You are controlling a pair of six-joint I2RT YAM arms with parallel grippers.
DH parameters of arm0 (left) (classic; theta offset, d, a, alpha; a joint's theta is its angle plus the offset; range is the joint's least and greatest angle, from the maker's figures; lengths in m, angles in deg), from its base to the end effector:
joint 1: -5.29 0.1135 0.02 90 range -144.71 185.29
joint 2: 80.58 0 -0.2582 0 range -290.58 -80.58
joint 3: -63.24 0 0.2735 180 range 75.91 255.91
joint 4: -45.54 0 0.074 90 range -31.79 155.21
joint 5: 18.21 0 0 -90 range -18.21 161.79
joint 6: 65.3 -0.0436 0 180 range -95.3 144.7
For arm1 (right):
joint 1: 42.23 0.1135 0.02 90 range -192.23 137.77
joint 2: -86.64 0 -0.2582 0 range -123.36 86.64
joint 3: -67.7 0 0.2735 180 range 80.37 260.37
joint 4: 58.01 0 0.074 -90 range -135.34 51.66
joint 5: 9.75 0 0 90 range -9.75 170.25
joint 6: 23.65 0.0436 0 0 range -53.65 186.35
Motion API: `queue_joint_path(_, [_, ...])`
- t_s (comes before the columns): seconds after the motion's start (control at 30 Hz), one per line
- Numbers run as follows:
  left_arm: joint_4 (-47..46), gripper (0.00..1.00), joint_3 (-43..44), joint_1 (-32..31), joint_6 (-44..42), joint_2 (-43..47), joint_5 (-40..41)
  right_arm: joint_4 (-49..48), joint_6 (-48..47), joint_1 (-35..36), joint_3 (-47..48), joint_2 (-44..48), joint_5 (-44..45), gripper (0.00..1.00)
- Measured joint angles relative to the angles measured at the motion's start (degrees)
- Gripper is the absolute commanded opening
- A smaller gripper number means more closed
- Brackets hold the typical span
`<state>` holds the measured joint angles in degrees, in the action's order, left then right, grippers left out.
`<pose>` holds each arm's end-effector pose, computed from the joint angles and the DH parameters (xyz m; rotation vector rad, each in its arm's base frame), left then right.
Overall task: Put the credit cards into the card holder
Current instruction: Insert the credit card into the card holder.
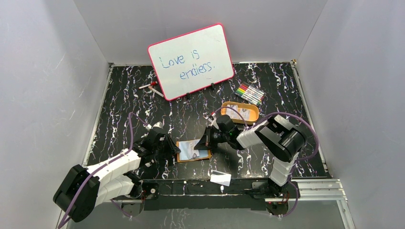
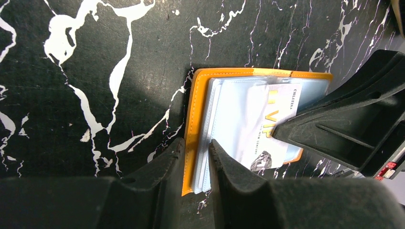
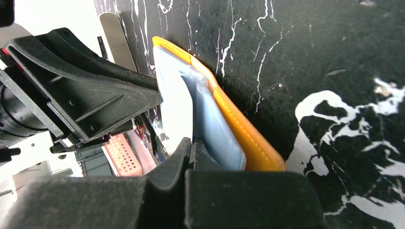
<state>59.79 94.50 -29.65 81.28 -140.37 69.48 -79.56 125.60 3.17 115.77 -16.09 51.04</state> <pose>0.1766 -0.1255 0.1262 -0.4430 2.4338 -0.8094 0.2158 0.2492 0.0810 -0.0490 2.5305 1.4737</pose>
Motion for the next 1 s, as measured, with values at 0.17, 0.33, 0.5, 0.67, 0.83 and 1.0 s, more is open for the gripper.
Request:
queue_joint_path(0.17, [-0.1, 0.22, 0.0, 0.0, 0.0, 0.0, 0.0, -2.2, 1.1, 0.3, 0.1, -1.4, -0.8, 0.00])
queue_joint_path(0.33, [-0.2, 0.23, 0.0, 0.0, 0.0, -0.1, 0.0, -3.2, 2.1, 0.6, 0.6, -2.1, -1.1, 0.00])
queue_joint_path(0.5, [-0.1, 0.22, 0.0, 0.0, 0.0, -0.1, 0.2, -1.6, 1.8, 0.9, 1.4, -2.1, -0.9, 0.14])
queue_joint_path(0.67, [0.0, 0.22, 0.0, 0.0, 0.1, 0.0, 0.2, 2.6, 0.5, 1.6, 1.5, 0.0, 0.4, 0.28])
queue_joint_path(0.83, [0.2, 0.22, 0.0, 0.0, 0.1, 0.2, 0.3, 6.8, -0.8, 1.9, 1.5, 2.0, 1.0, 0.36])
queue_joint_path(1.0, [0.3, 0.22, 0.0, 0.0, 0.1, 0.2, 0.4, 9.3, -1.6, 1.9, 1.5, 3.6, 1.7, 0.39])
